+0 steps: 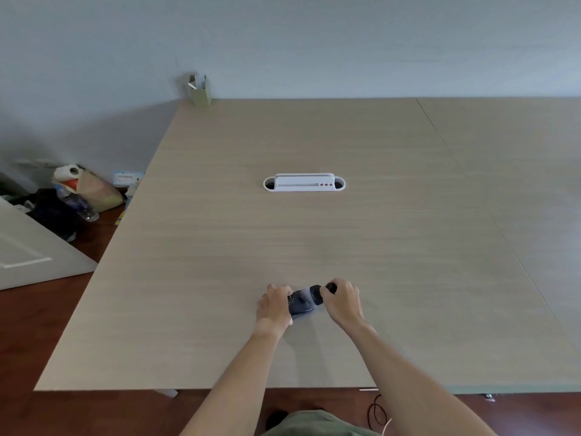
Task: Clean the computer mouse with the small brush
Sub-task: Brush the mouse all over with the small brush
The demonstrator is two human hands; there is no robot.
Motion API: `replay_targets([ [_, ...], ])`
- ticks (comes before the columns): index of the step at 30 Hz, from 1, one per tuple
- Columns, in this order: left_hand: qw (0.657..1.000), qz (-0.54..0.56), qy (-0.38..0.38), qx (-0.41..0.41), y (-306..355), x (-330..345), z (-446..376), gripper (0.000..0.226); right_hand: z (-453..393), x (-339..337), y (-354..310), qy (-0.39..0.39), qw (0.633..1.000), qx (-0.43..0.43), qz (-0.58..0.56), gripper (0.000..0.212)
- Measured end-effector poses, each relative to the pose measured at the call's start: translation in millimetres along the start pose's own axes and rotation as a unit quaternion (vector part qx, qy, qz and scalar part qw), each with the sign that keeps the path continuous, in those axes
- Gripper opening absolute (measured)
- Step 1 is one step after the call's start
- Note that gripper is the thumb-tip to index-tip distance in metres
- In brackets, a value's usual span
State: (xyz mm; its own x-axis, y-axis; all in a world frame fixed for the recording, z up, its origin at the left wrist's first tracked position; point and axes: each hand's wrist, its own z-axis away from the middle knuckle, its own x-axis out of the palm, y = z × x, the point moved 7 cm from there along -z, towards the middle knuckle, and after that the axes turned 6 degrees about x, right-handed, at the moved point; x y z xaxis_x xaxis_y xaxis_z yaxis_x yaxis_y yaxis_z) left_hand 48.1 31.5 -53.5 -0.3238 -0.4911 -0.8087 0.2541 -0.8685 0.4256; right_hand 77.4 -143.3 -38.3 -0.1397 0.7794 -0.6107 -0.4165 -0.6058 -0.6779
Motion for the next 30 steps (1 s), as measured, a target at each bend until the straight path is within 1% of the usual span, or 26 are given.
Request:
replay_targets([
  [3, 1.0, -0.008, 0.001, 0.003, 0, 1, 0, 0.064, 1, 7, 0, -0.04, 0.999, -0.014, 0.004, 0.021],
  [4, 1.0, -0.007, 0.0, 0.003, 0, 1, 0, 0.064, 2, 7, 2, -0.04, 0.999, -0.01, 0.014, 0.021],
  [7, 1.0, -0.009, -0.002, 0.003, 0, 1, 0, 0.063, 3, 0, 8, 0.009, 1.0, 0.016, 0.019, 0.02],
  [9, 1.0, -0.011, -0.002, 0.005, 0, 1, 0, 0.063, 4, -2, 6, 0.025, 1.0, 0.013, 0.004, 0.02],
  [12, 1.0, -0.016, 0.0, 0.007, 0, 0, -1, 0.061, 7, 6, 0, -0.026, 0.999, -0.012, -0.015, 0.019],
  [14, 1.0, -0.021, 0.001, 0.011, 0, 1, -2, 0.061, 8, 12, 0, -0.058, 0.998, -0.011, -0.01, 0.018],
  [15, 1.0, -0.023, 0.001, 0.012, 1, 1, -2, 0.061, 7, 12, 2, -0.056, 0.998, -0.005, -0.003, 0.017],
  [18, 0.999, -0.041, 0.004, 0.017, 2, -1, -1, 0.058, 4, 6, 4, -0.017, 1.0, 0.014, 0.007, 0.018],
  [20, 0.998, -0.053, 0.003, 0.02, 3, -1, -1, 0.055, 4, 1, 0, -0.002, 1.0, 0.006, -0.006, 0.018],
  [23, 0.998, -0.062, 0.006, 0.025, 4, -1, -1, 0.056, 5, 2, -6, -0.023, 0.999, -0.017, -0.021, 0.018],
  [26, 0.998, -0.058, 0.014, 0.031, 5, -1, -1, 0.051, 5, 8, -3, -0.057, 0.998, -0.016, -0.002, 0.02],
  [27, 0.998, -0.059, 0.015, 0.032, 5, -1, -1, 0.05, 4, 9, 0, -0.052, 0.999, -0.009, 0.006, 0.02],
  [30, 0.997, -0.068, 0.019, 0.036, 5, 0, -1, 0.047, 4, 3, 7, -0.006, 1.0, 0.015, 0.007, 0.018],
])
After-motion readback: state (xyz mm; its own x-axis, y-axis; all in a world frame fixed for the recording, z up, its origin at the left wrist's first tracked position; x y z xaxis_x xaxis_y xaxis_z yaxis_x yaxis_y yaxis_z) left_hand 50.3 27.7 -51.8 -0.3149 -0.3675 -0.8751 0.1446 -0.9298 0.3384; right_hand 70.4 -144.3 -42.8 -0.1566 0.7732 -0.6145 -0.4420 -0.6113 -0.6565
